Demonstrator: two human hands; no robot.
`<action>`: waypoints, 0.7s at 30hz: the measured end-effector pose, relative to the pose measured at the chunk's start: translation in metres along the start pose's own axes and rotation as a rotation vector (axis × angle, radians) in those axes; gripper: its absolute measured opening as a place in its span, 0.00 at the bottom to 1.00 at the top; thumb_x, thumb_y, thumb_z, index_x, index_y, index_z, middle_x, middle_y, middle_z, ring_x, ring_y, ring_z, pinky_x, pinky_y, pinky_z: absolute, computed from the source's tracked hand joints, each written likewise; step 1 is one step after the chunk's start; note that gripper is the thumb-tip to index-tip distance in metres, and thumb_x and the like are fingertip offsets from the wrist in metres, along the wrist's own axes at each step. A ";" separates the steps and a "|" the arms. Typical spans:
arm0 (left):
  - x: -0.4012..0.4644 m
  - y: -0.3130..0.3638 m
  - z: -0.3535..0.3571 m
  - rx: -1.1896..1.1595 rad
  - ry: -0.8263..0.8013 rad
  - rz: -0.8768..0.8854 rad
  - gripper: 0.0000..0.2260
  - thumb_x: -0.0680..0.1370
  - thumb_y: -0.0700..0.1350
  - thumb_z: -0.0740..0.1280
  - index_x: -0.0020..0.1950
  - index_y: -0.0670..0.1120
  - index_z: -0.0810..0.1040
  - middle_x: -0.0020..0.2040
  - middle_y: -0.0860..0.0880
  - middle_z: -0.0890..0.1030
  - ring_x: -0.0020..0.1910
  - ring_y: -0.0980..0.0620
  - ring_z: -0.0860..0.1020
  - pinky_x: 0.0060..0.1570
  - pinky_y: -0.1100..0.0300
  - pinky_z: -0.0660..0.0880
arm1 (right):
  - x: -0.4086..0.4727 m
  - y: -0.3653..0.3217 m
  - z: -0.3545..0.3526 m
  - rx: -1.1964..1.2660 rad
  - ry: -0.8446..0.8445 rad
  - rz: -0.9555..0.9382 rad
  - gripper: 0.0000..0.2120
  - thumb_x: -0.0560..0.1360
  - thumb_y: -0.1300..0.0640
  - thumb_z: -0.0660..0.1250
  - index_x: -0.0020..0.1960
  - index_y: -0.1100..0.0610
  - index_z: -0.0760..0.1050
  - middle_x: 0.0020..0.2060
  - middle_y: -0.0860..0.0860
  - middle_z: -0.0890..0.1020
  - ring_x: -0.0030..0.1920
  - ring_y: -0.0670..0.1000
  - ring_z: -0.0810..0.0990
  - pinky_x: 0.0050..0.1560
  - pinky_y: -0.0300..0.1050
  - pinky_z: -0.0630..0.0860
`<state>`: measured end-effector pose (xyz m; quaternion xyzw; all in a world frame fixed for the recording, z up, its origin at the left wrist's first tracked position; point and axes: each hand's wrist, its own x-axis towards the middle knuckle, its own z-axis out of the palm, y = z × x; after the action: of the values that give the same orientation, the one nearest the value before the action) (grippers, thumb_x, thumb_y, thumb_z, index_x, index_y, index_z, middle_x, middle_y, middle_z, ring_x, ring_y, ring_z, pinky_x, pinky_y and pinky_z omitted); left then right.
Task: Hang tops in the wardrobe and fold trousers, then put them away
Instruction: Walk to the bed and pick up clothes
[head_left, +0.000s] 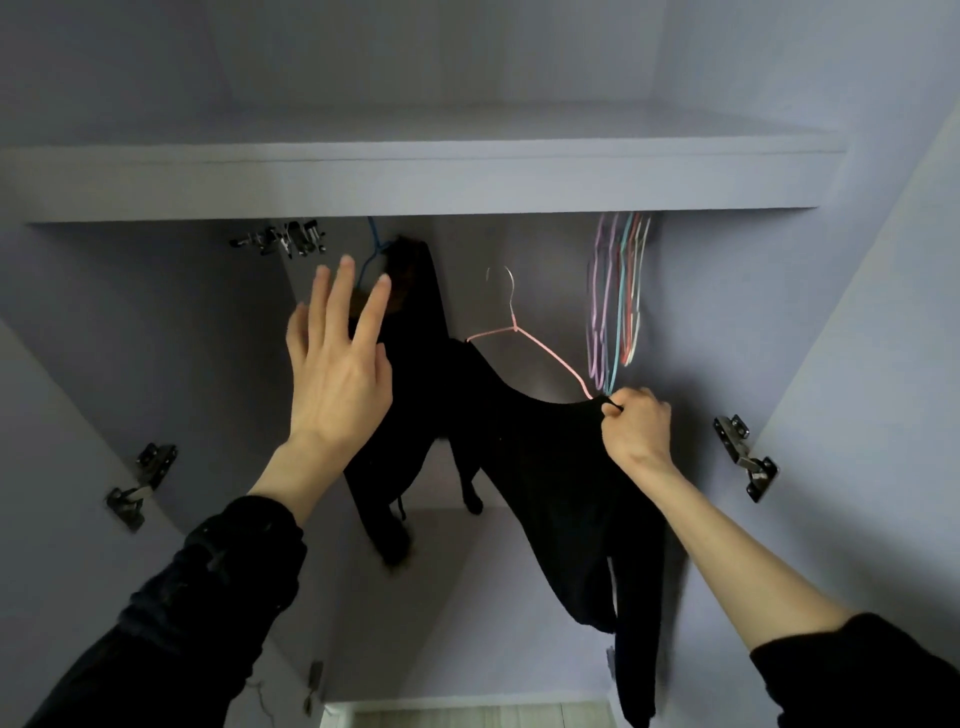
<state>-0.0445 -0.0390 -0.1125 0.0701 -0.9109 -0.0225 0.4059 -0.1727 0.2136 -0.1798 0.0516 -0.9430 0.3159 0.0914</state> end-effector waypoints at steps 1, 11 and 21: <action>0.008 -0.002 -0.002 0.024 0.008 0.008 0.30 0.74 0.34 0.63 0.76 0.44 0.59 0.76 0.38 0.54 0.75 0.38 0.49 0.70 0.36 0.53 | 0.001 -0.008 0.003 0.058 0.001 0.036 0.10 0.78 0.64 0.58 0.51 0.64 0.78 0.55 0.60 0.76 0.58 0.63 0.70 0.55 0.50 0.68; 0.063 -0.033 -0.010 0.227 -0.126 0.046 0.38 0.73 0.36 0.65 0.78 0.50 0.49 0.77 0.39 0.45 0.75 0.35 0.42 0.69 0.34 0.44 | 0.033 -0.100 0.048 0.434 -0.043 0.236 0.11 0.79 0.61 0.60 0.54 0.65 0.77 0.53 0.61 0.81 0.57 0.61 0.77 0.55 0.47 0.72; 0.083 -0.060 0.006 0.233 -0.145 0.108 0.45 0.71 0.36 0.67 0.75 0.53 0.36 0.74 0.43 0.33 0.73 0.36 0.35 0.67 0.28 0.44 | 0.085 -0.159 0.092 0.391 -0.062 0.252 0.13 0.80 0.59 0.58 0.58 0.65 0.73 0.60 0.61 0.76 0.60 0.60 0.75 0.54 0.48 0.71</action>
<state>-0.0973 -0.1104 -0.0613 0.0658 -0.9368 0.1002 0.3286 -0.2444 0.0280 -0.1412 -0.0400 -0.8651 0.4999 0.0106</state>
